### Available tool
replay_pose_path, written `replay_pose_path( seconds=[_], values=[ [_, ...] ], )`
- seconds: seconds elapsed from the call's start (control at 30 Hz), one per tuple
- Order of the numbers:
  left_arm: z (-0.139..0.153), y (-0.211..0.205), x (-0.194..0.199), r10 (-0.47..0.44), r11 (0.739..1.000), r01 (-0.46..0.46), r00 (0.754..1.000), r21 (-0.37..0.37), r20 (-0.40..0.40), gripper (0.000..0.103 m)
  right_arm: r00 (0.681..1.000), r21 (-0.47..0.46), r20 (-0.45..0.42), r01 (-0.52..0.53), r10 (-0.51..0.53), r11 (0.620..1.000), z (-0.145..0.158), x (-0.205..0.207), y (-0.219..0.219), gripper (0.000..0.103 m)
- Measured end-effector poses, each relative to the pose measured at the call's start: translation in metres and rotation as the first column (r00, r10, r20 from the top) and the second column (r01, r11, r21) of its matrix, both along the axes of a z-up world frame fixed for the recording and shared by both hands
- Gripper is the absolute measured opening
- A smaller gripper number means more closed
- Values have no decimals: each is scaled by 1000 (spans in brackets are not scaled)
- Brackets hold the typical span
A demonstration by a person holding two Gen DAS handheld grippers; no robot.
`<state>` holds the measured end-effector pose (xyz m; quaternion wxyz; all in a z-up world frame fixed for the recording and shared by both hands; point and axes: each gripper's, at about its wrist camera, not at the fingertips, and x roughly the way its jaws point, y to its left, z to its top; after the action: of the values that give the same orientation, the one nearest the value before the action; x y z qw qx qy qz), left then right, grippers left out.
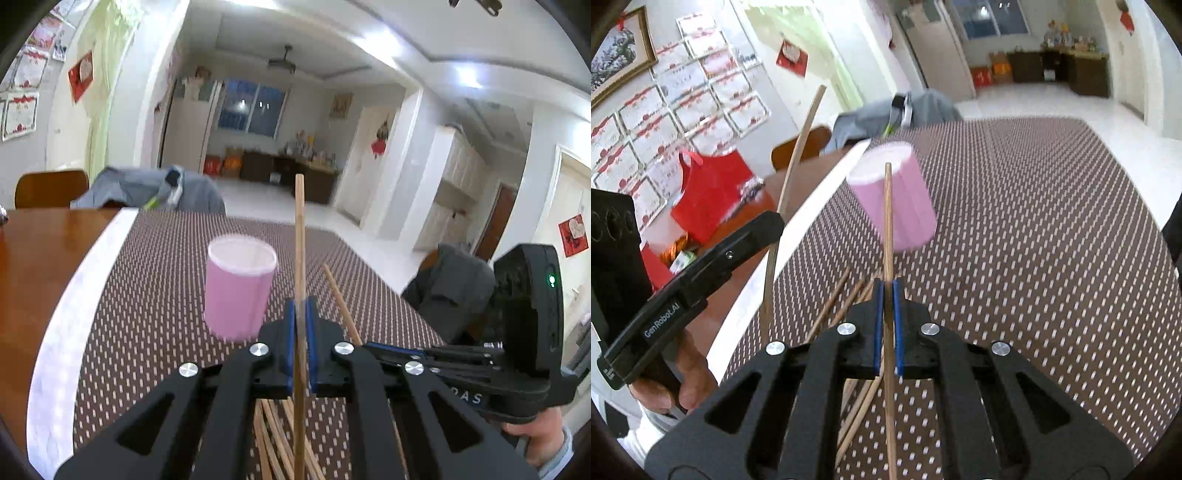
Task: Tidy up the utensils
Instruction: 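Lift the chopstick with the left gripper while the right gripper grasps another chopstick, then carry the chopstick in the left gripper over the pink cup and drop it in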
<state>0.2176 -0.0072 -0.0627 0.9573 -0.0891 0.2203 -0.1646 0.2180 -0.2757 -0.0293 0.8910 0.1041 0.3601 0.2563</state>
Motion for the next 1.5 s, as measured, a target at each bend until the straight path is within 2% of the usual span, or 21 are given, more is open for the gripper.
replay_pose_path(
  seconds=[0.27, 0.4, 0.63, 0.87, 1.13, 1.37, 1.5],
  values=[
    [18, 0, 29, 55, 998, -55, 990, 3, 127, 6, 987, 74, 139, 66, -76, 995, 22, 22, 5, 5],
    [24, 1, 40, 84, 996, -84, 975, -7, 207, 6, 976, 86, 197, 76, -92, 993, 27, 31, 15, 6],
    [27, 5, 62, 135, 990, -137, 949, -11, 285, 6, 960, 91, 258, 85, -106, 992, 33, 46, 29, 5],
    [33, 9, 78, 183, 983, -179, 894, -49, 409, 6, 949, 96, 287, 106, -129, 990, 31, 61, 35, 5],
    [26, 18, 96, 224, 975, -197, 867, -108, 445, 6, 950, 123, 277, 115, -145, 986, 23, 73, 33, 5],
    [36, 20, 97, 267, 963, -216, 819, -158, 508, 6, 946, 139, 281, 125, -160, 982, 18, 78, 29, 5],
    [39, 14, 96, 292, 956, -255, 781, -144, 552, 6, 943, 152, 281, 139, -178, 979, 15, 80, 25, 5]
  ],
)
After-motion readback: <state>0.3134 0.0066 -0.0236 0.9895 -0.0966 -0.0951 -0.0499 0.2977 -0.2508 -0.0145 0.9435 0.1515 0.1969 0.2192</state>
